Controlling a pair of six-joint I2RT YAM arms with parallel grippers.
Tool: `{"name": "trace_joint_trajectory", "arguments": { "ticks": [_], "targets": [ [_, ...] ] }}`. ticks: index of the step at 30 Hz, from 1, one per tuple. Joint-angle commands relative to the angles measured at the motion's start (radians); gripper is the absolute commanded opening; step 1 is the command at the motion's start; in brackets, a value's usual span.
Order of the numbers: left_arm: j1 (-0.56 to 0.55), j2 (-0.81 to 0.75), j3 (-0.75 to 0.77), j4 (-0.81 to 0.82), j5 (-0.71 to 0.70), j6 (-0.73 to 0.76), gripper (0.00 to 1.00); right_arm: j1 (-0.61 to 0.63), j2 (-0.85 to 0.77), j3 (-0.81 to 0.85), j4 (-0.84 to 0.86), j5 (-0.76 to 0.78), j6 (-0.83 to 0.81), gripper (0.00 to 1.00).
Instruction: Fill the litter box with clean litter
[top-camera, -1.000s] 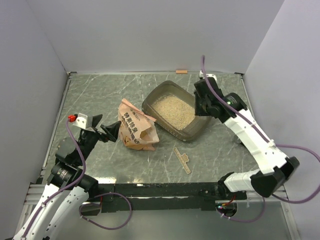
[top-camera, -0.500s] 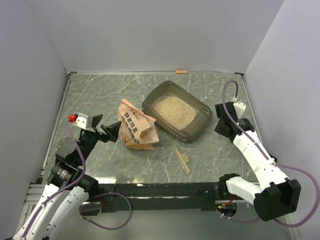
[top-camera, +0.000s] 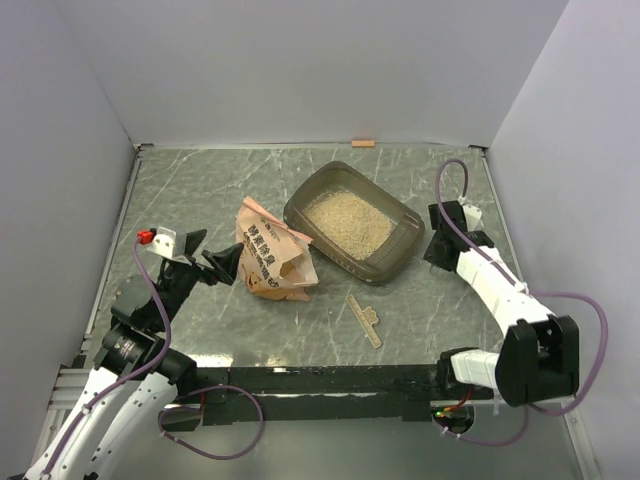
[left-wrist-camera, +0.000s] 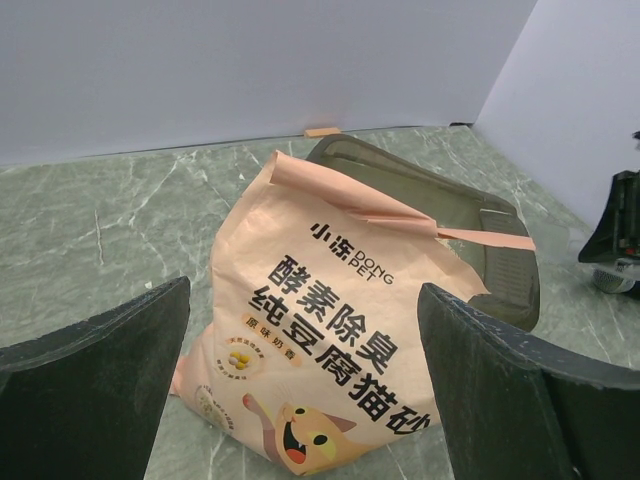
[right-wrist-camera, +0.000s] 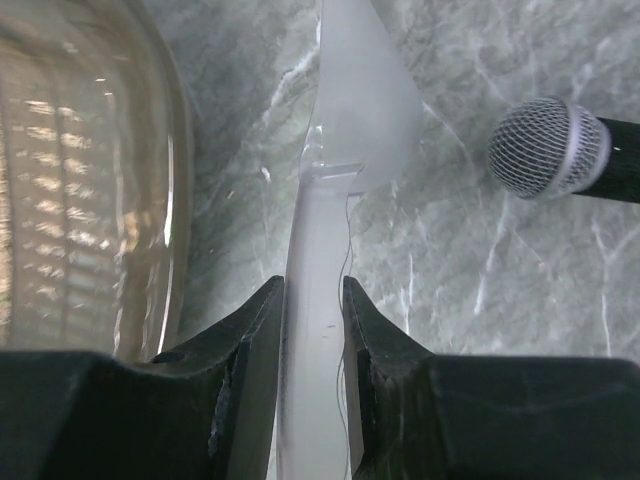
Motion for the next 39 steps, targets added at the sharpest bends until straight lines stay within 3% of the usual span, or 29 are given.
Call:
{"name": "trace_joint_trajectory", "arguments": {
  "ticks": [1, 6, 7, 8, 14, 19, 24, 28, 32, 39],
  "targets": [
    [-0.006, -0.001, 0.018, 0.036, 0.015, -0.001, 0.99, -0.019, 0.072, -0.005, 0.088, -0.016, -0.032, 0.05],
    [-0.006, 0.006, 0.017, 0.036, 0.015, 0.000, 0.99, -0.035, 0.125, -0.014, 0.105, -0.023, -0.049, 0.11],
    [-0.006, 0.006, 0.017, 0.038, 0.015, 0.000, 0.99, -0.036, 0.130, -0.018, 0.108, -0.026, -0.049, 0.15],
    [-0.006, 0.007, 0.017, 0.038, 0.015, 0.000, 0.99, -0.038, 0.135, -0.021, 0.113, -0.034, -0.052, 0.26],
    [-0.006, 0.015, 0.019, 0.036, 0.015, 0.002, 0.99, -0.044, 0.135, -0.054, 0.113, -0.045, -0.050, 0.50],
    [-0.006, 0.015, 0.015, 0.041, 0.027, 0.006, 0.99, -0.045, 0.113, -0.050, 0.101, -0.071, -0.064, 0.57],
    [-0.006, -0.001, 0.012, 0.049, 0.050, 0.025, 0.97, -0.044, -0.031, 0.007, 0.039, -0.066, -0.076, 0.61],
    [-0.006, 0.001, 0.015, 0.056, 0.066, 0.049, 0.97, -0.039, -0.149, 0.059, 0.009, -0.187, -0.110, 0.63],
    [-0.008, 0.068, 0.067, 0.053, 0.180, 0.179, 0.97, -0.006, -0.221, 0.120, -0.011, -0.337, -0.189, 0.65],
    [-0.011, 0.278, 0.219, -0.019, 0.293, 0.448, 0.97, 0.252, -0.215, 0.242, -0.099, -0.323, -0.289, 0.68]
  ]
}}
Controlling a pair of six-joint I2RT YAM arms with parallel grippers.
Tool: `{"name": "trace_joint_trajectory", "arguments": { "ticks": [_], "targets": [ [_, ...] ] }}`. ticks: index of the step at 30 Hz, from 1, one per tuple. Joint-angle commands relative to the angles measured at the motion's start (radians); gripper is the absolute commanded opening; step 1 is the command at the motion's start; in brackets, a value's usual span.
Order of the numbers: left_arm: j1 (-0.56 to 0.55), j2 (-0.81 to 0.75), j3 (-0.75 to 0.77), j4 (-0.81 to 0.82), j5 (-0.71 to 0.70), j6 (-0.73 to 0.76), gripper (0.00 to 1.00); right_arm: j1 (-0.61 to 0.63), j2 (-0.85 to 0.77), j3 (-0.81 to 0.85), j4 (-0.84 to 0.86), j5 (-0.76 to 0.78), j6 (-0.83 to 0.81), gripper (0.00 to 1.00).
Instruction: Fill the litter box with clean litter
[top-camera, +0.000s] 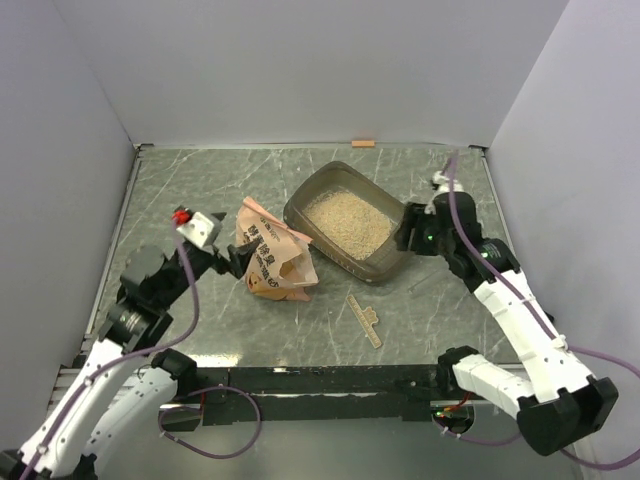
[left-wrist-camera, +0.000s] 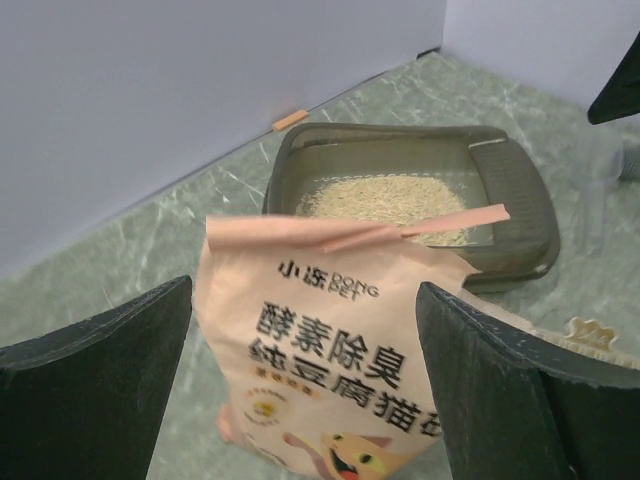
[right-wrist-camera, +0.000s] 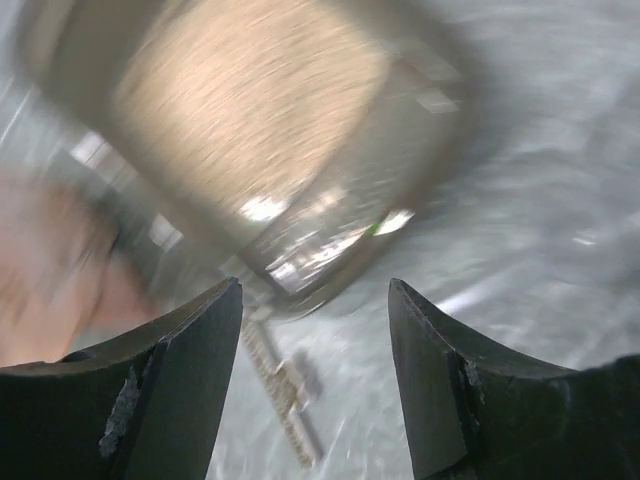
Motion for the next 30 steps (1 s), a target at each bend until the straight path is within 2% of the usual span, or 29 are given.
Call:
{"name": "trace_joint_trajectory", "arguments": {
  "ticks": [1, 3, 4, 10, 15, 20, 22, 26, 30],
  "targets": [
    [-0.007, 0.117, 0.113, -0.025, 0.094, 0.277, 0.97, 0.158, 0.008, 0.086, -0.075, -0.022, -0.096, 0.69],
    [-0.012, 0.174, 0.141, -0.043, 0.094, 0.350, 0.97, 0.194, -0.001, 0.090, -0.077, -0.028, -0.110, 0.70],
    [-0.016, 0.209, 0.152, -0.072, 0.102, 0.432, 0.97, 0.212, -0.016, 0.079, -0.080, -0.027, -0.113, 0.70],
    [-0.059, 0.280, 0.193, -0.132, 0.148, 0.753, 0.97, 0.232, -0.116, -0.013, -0.064, -0.097, -0.121, 0.71],
    [-0.079, 0.346, 0.267, -0.212, 0.072, 0.929, 0.97, 0.237, -0.202, -0.125, -0.021, -0.168, -0.101, 0.72],
    [-0.093, 0.418, 0.276, -0.211, -0.050, 1.043, 0.97, 0.251, -0.247, -0.208, 0.055, -0.295, -0.073, 0.73],
    [-0.095, 0.449, 0.264, -0.212, -0.062, 1.080, 0.97, 0.255, -0.254, -0.236, 0.063, -0.297, -0.073, 0.73],
    [-0.107, 0.513, 0.276, -0.256, -0.109, 1.088, 0.97, 0.258, -0.265, -0.249, 0.054, -0.286, -0.088, 0.74],
    [-0.113, 0.573, 0.313, -0.279, -0.134, 1.109, 0.97, 0.258, -0.292, -0.275, 0.084, -0.347, -0.070, 0.75]
  ]
}}
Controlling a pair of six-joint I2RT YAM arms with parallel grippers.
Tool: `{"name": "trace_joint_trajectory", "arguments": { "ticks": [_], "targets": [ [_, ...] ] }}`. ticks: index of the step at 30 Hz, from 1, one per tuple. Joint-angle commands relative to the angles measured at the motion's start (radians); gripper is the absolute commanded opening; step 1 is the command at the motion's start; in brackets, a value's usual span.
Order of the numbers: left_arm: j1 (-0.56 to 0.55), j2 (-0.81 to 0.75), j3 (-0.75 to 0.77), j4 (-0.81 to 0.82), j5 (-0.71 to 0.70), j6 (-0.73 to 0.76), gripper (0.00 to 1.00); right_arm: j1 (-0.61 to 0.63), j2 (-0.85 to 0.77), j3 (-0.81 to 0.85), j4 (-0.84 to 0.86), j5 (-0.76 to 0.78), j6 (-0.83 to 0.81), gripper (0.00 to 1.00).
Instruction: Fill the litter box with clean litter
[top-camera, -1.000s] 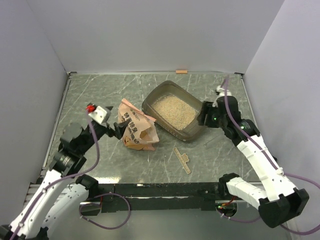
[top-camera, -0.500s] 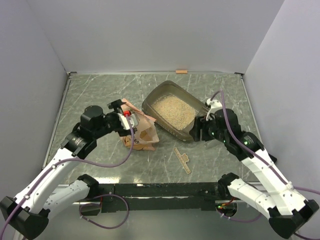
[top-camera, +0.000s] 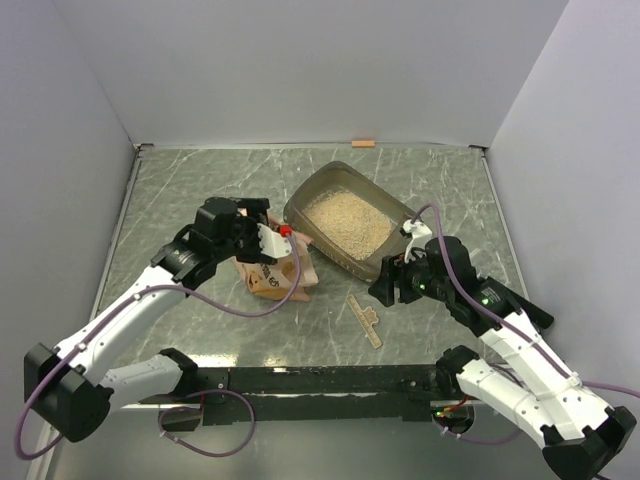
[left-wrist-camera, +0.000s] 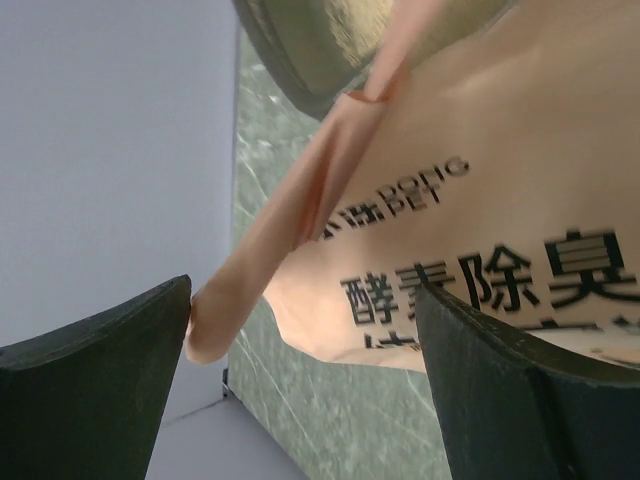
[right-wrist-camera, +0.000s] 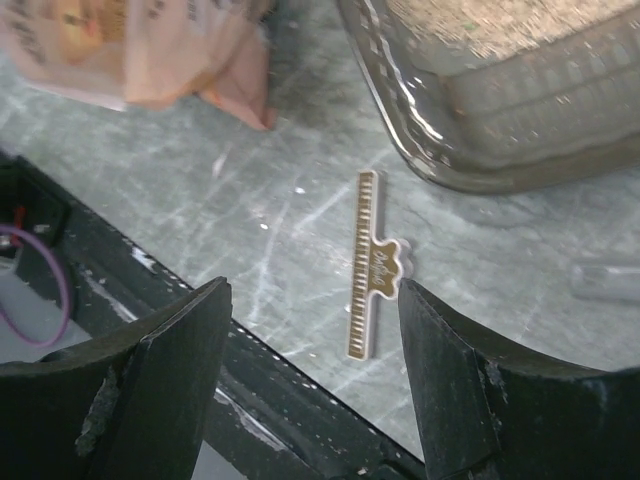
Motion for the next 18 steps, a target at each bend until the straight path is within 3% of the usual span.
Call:
{"name": "trace_joint_trajectory", "arguments": {
  "ticks": [1, 18],
  "targets": [
    [-0.011, 0.044, 0.071, -0.044, -0.054, 0.060, 0.97, 0.010, -0.045, -0.031, 0.083, -0.065, 0.014, 0.75],
    [-0.068, 0.201, 0.249, -0.096, -0.105, 0.138, 0.97, 0.011, -0.062, -0.097, 0.135, -0.122, 0.043, 0.75]
  ]
}}
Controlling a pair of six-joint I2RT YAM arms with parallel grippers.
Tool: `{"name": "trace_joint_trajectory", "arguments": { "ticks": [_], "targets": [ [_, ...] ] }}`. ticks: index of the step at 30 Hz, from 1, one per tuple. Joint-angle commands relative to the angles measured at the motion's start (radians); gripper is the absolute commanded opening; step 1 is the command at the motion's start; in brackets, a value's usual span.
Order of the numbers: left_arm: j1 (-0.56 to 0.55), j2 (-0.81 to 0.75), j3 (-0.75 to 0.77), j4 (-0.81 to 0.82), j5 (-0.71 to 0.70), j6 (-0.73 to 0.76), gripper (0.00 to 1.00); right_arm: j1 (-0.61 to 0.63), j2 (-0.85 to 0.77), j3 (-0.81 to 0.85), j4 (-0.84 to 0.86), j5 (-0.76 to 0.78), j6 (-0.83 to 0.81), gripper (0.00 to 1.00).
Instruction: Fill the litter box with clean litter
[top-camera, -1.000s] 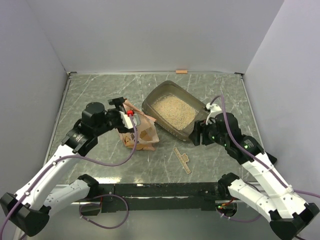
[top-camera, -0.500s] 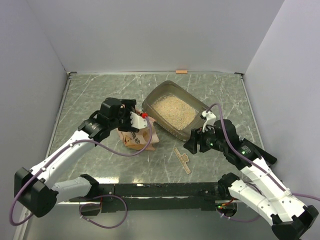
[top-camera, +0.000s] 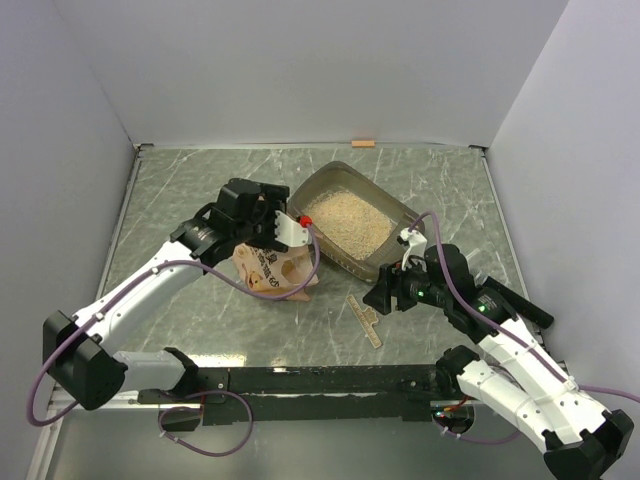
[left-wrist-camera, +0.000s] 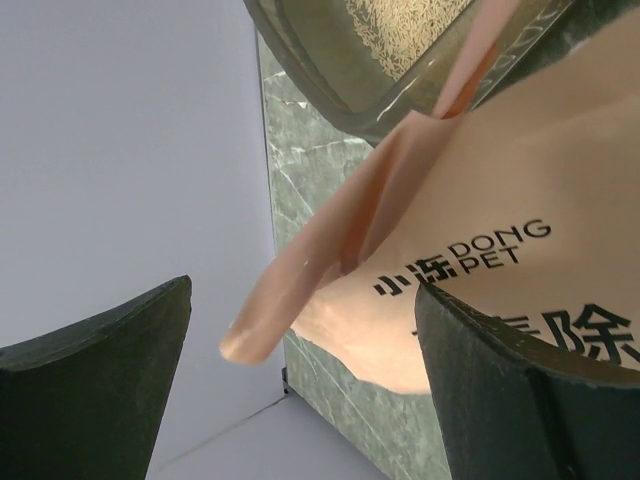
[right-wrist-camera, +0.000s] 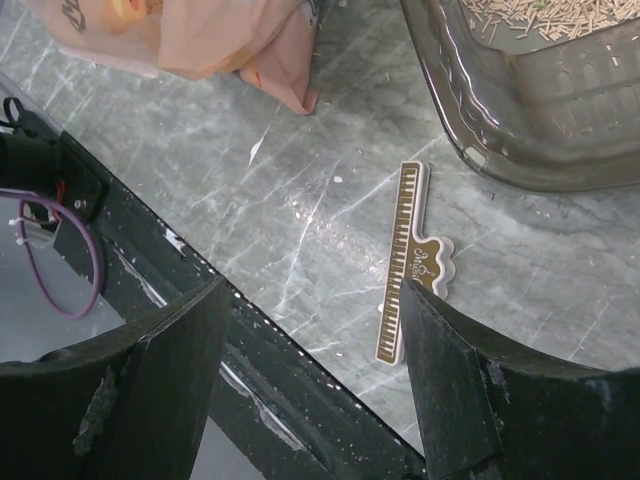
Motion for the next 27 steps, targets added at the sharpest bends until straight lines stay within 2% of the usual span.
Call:
{"name": "trace_joint_trajectory", "arguments": {
  "ticks": [1, 9, 11, 14, 15, 16, 20, 25, 27],
  "targets": [
    [-0.009, 0.035, 0.056, -0.006, -0.005, 0.019, 0.97, 0.008, -0.014, -0.003, 0.057, -0.020, 0.012, 0.75],
    [-0.008, 0.047, 0.058, -0.061, 0.024, -0.002, 0.99, 0.008, -0.006, -0.012, 0.071, -0.032, 0.019, 0.75],
    [-0.008, 0.050, 0.058, -0.066, 0.027, -0.011, 0.95, 0.008, -0.008, -0.015, 0.075, -0.038, 0.026, 0.75],
    [-0.008, 0.057, 0.061, -0.078, 0.027, -0.013, 0.76, 0.007, -0.017, -0.021, 0.077, -0.043, 0.030, 0.75],
    [-0.008, 0.057, 0.061, -0.078, 0.021, -0.013, 0.62, 0.010, -0.020, -0.023, 0.074, -0.042, 0.032, 0.75],
    [-0.008, 0.058, 0.059, -0.072, 0.016, -0.015, 0.59, 0.008, -0.023, -0.024, 0.072, -0.040, 0.033, 0.75],
    [-0.008, 0.047, 0.040, -0.005, 0.006, -0.027, 0.64, 0.008, -0.041, -0.035, 0.072, -0.037, 0.038, 0.76],
    [-0.008, 0.000, 0.017, 0.125, -0.102, -0.065, 0.71, 0.010, -0.054, -0.032, 0.069, -0.038, 0.049, 0.76],
    [-0.002, -0.046, 0.013, 0.164, -0.102, -0.088, 0.79, 0.008, -0.054, -0.023, 0.063, -0.040, 0.049, 0.76]
  ]
}}
